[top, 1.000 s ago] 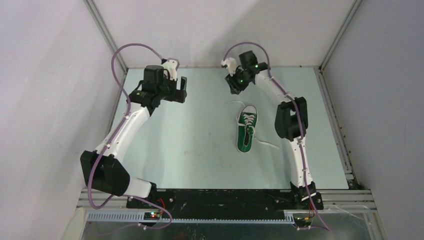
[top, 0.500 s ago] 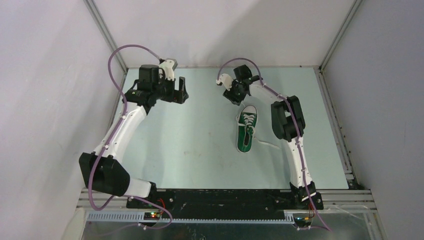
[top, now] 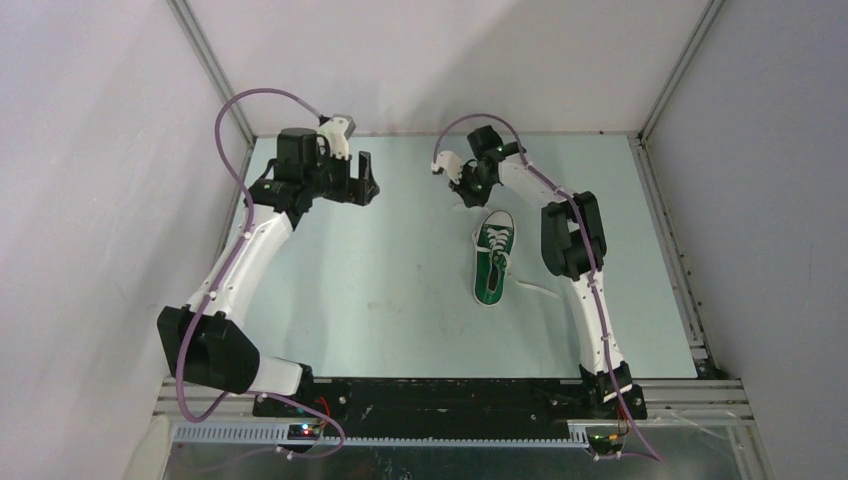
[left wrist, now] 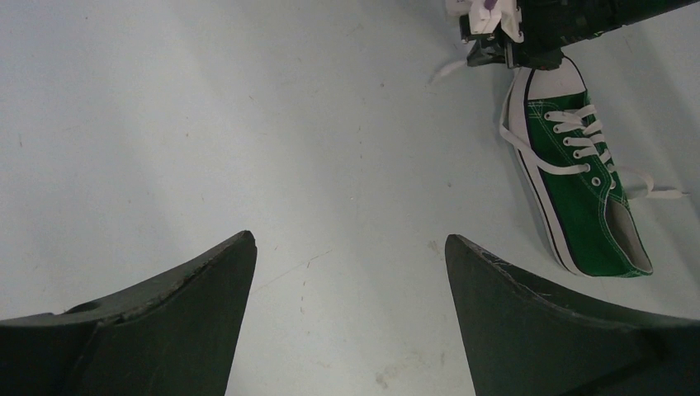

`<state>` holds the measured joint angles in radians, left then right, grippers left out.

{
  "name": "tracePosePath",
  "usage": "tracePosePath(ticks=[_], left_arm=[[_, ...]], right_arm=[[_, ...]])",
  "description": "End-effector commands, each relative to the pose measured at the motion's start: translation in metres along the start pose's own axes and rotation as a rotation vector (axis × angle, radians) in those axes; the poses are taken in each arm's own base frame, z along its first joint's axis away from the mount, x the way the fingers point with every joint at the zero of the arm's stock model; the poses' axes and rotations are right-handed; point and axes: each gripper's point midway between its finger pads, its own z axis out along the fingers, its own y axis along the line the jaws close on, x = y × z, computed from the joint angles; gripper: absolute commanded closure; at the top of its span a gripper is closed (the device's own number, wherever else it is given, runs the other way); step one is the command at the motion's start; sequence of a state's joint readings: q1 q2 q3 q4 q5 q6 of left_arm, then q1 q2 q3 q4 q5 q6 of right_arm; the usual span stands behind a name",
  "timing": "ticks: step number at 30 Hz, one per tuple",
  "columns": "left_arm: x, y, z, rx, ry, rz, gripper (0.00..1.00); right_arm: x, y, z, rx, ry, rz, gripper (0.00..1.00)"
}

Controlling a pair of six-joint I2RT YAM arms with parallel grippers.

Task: Tie the shoes

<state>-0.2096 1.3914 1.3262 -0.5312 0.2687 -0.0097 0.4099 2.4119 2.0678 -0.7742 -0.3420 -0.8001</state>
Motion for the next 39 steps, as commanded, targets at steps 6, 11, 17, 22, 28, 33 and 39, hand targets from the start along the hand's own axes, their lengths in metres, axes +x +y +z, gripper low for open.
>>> tracePosePath(ticks=[6, 11, 17, 22, 28, 33, 39], left_arm=[[-0.086, -0.047, 0.011, 0.202, -0.401, 0.021, 0.15], [-0.101, -0.086, 0.027, 0.349, -0.478, 0.124, 0.16], [-0.073, -0.121, 0.075, 0.5, -0.409, 0.156, 0.2], [-0.07, -0.163, 0.088, 0.636, -0.427, 0.187, 0.17], [-0.049, -0.196, 0.115, 0.683, -0.389, 0.128, 0.2], [-0.037, -0.204, 0.127, 0.678, -0.38, 0.0, 0.33], [-0.034, -0.214, 0.136, 0.731, -0.379, -0.033, 0.47]], right_arm=[[-0.147, -0.019, -0.165, 0.029, -0.545, 0.614, 1.0], [-0.152, -0.007, -0.189, -0.061, -0.603, 0.824, 1.0], [-0.158, 0.001, -0.208, -0.119, -0.656, 0.853, 1.0], [-0.154, -0.008, -0.22, -0.149, -0.688, 0.918, 1.0], [-0.145, -0.011, -0.231, -0.169, -0.71, 0.974, 1.0], [-0.132, -0.007, -0.239, -0.176, -0.704, 1.013, 1.0], [-0.121, -0.005, -0.243, -0.173, -0.699, 1.032, 1.0]])
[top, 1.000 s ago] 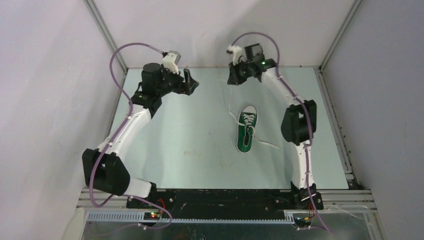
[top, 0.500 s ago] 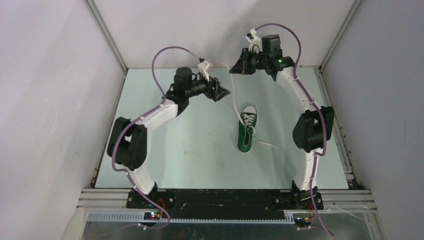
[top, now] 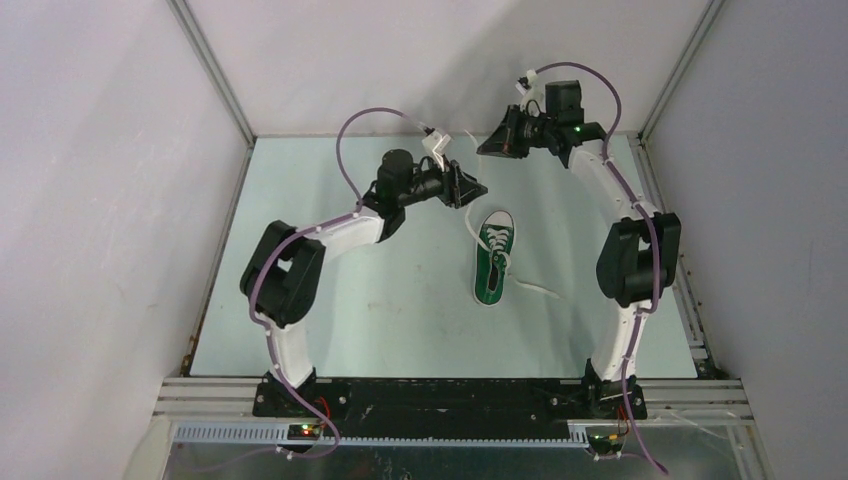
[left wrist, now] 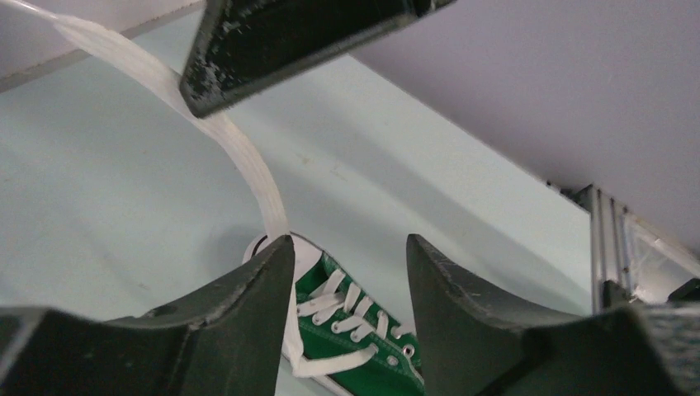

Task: Tie the shoes

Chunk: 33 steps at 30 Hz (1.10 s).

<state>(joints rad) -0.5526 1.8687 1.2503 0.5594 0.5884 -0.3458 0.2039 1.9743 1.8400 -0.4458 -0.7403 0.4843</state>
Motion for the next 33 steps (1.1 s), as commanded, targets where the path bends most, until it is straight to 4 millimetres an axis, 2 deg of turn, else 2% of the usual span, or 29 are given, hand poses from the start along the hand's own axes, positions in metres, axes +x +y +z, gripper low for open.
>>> tracePosePath(ticks=[1, 4, 6, 7, 9, 12, 14, 20, 27, 31, 33], left_arm=[[-0.011, 0.005, 0.01, -0.002, -0.067, -0.033, 0.46], [-0.011, 0.012, 0.013, -0.03, -0.069, -0.054, 0.35], [-0.009, 0.01, 0.015, -0.014, -0.059, -0.062, 0.33], [-0.006, 0.011, 0.017, -0.006, -0.052, -0.068, 0.33], [-0.002, 0.007, 0.02, 0.035, -0.043, -0.072, 0.4], [0.004, -0.003, 0.026, 0.123, -0.015, -0.082, 0.56], [0.004, -0.007, 0.027, 0.15, -0.014, -0.085, 0.59], [0.011, -0.014, 0.03, 0.205, 0.01, -0.067, 0.53], [0.015, -0.013, 0.039, 0.221, 0.04, -0.076, 0.65], [0.019, -0.009, 0.041, 0.2, 0.045, -0.078, 0.6], [0.019, -0.011, 0.042, 0.206, 0.05, -0.076, 0.61]], right_arm=[[-0.018, 0.039, -0.028, -0.069, -0.065, -0.064, 1.0], [-0.022, 0.044, -0.034, -0.079, -0.079, -0.076, 1.0], [-0.025, 0.045, -0.038, -0.079, -0.088, -0.081, 1.0], [-0.026, 0.043, -0.039, -0.077, -0.09, -0.08, 1.0], [-0.027, 0.041, -0.041, -0.076, -0.092, -0.078, 1.0], [-0.025, 0.033, -0.042, -0.068, -0.089, -0.055, 1.0], [-0.026, 0.03, -0.044, -0.068, -0.09, -0.04, 1.0], [-0.026, 0.024, -0.047, -0.076, -0.089, -0.02, 1.0], [-0.024, 0.019, -0.051, -0.071, -0.092, -0.008, 1.0], [-0.023, 0.02, -0.053, -0.074, -0.09, -0.006, 1.0], [-0.023, 0.022, -0.054, -0.076, -0.091, -0.006, 1.0]])
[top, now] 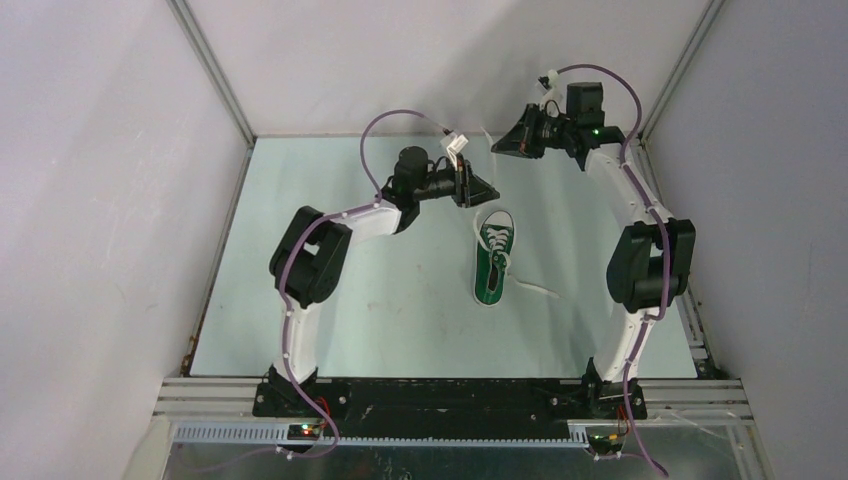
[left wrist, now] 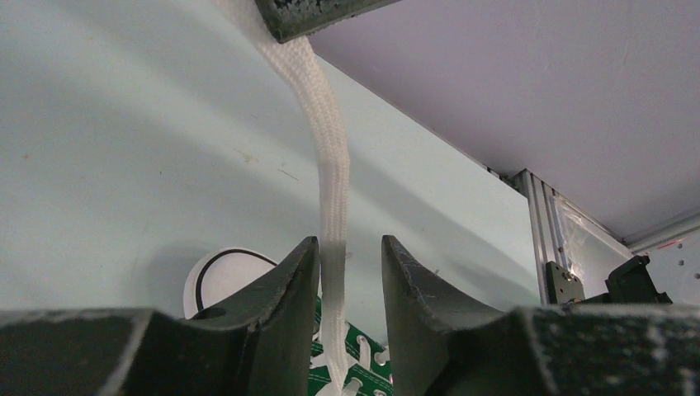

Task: Tie the shoes

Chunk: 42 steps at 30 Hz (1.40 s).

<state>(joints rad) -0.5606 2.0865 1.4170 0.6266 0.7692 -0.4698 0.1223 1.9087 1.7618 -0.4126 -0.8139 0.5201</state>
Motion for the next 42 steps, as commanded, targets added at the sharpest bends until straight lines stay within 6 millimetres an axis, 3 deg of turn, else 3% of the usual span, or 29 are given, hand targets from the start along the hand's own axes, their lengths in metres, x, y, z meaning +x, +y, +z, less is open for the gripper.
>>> tracePosePath(ticks=[1, 5, 9, 13, 16, 18, 21, 24, 25, 26, 27, 28, 30, 32, 33, 34, 40, 42], left_arm=[[-0.009, -0.009, 0.006, 0.031, -0.006, 0.042, 0.62], [-0.001, -0.016, 0.008, 0.064, 0.029, 0.047, 0.77], [0.004, -0.02, 0.006, 0.078, 0.049, 0.045, 0.78], [0.003, -0.022, 0.005, 0.083, 0.058, 0.049, 0.97], [0.001, -0.024, 0.004, 0.081, 0.056, 0.048, 1.0], [-0.001, -0.026, 0.003, 0.081, 0.054, 0.04, 1.0], [-0.002, -0.029, -0.001, 0.081, 0.054, 0.019, 1.0], [0.002, -0.027, -0.007, 0.063, 0.077, 0.007, 1.0], [0.001, -0.023, -0.01, 0.051, 0.079, 0.008, 1.0], [0.003, -0.02, -0.013, 0.041, 0.089, 0.004, 1.0], [0.003, -0.015, -0.017, 0.031, 0.089, 0.001, 1.0], [0.006, -0.013, -0.019, 0.029, 0.103, -0.004, 1.0], [0.012, -0.005, -0.025, -0.003, 0.13, -0.009, 1.0], [0.019, -0.008, -0.03, 0.006, 0.157, 0.001, 1.0], [0.022, -0.009, -0.031, 0.006, 0.168, 0.006, 1.0], [0.027, -0.008, -0.033, -0.003, 0.185, -0.008, 1.0], [0.04, -0.009, -0.04, -0.002, 0.22, -0.015, 1.0], [0.04, -0.008, -0.039, -0.01, 0.212, -0.029, 1.0]], right_arm=[[-0.013, 0.031, -0.02, -0.053, -0.052, -0.058, 1.0], [-0.014, 0.032, -0.021, -0.055, -0.055, -0.057, 1.0], [-0.016, 0.032, -0.025, -0.053, -0.063, -0.063, 1.0], [-0.012, 0.027, -0.025, -0.041, -0.058, -0.063, 1.0], [-0.008, 0.02, -0.022, -0.025, -0.048, -0.088, 1.0], [-0.006, 0.009, -0.022, 0.0, -0.041, -0.118, 0.91], [-0.002, -0.015, -0.031, 0.062, -0.016, -0.178, 0.61], [0.004, -0.05, -0.055, 0.15, 0.027, -0.306, 0.53], [0.015, -0.065, -0.068, 0.189, 0.072, -0.294, 0.51], [0.021, -0.078, -0.076, 0.225, 0.117, -0.408, 0.51], [0.047, -0.085, -0.086, 0.244, 0.22, -0.386, 0.52], [0.062, -0.098, -0.095, 0.26, 0.302, -0.514, 0.54], [0.11, -0.118, -0.119, 0.307, 0.49, -0.597, 0.58], [0.148, -0.132, -0.142, 0.33, 0.597, -0.676, 0.59], [0.155, -0.142, -0.149, 0.364, 0.62, -0.719, 0.59], [0.178, -0.148, -0.158, 0.353, 0.662, -0.763, 0.58], [0.23, -0.172, -0.156, 0.276, 0.808, -1.0, 0.57], [0.239, -0.182, -0.152, 0.278, 0.846, -1.044, 0.57]])
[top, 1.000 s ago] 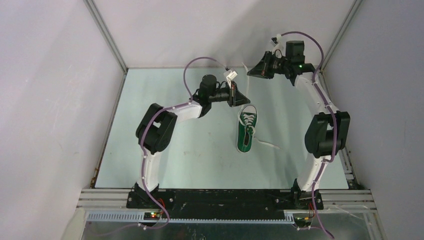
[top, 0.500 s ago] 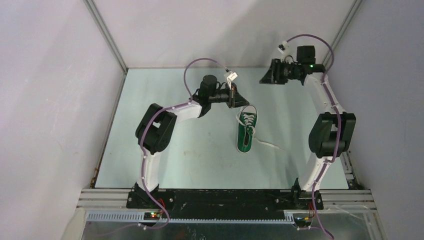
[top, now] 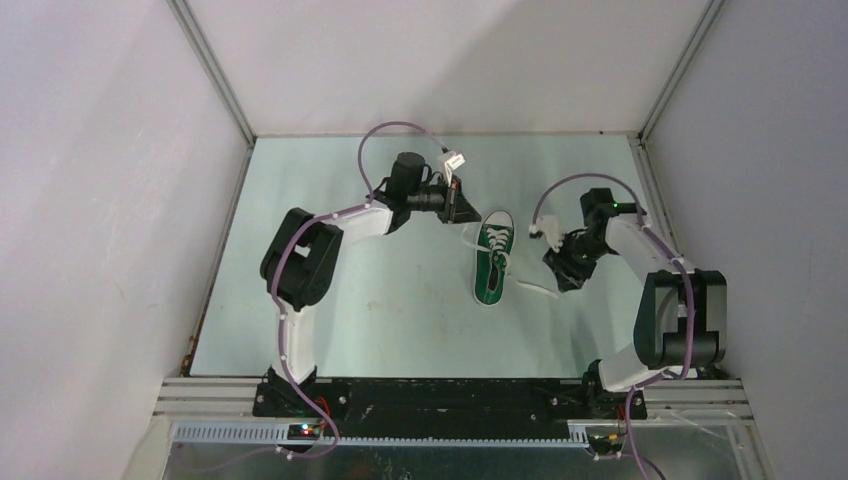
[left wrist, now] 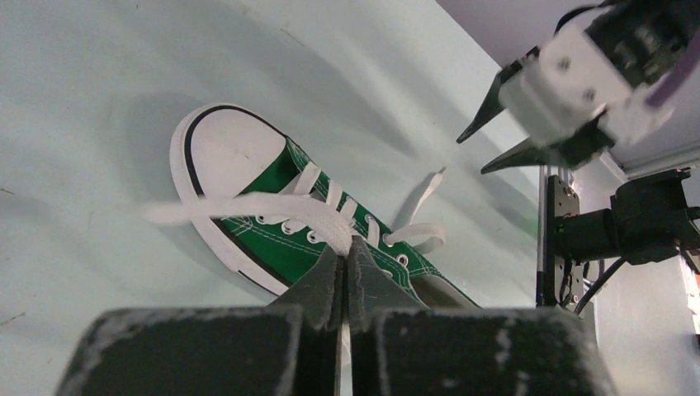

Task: Tie the shoes

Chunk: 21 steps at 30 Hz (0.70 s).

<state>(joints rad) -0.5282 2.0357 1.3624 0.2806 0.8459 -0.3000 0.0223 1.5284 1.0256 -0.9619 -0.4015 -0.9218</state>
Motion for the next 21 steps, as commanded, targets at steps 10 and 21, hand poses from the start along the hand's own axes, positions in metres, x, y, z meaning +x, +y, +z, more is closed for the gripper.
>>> tracePosePath(ticks=[10, 21], left_arm=[[-0.022, -0.018, -0.005, 0.016, -0.051, 0.047, 1.0], [-0.02, -0.02, -0.008, 0.008, -0.035, 0.059, 1.0]], right_arm=[[-0.005, -0.019, 0.044, 0.111, 0.086, -0.34, 0.57], [0.009, -0.012, 0.066, 0.096, 0.119, -0.407, 0.62]])
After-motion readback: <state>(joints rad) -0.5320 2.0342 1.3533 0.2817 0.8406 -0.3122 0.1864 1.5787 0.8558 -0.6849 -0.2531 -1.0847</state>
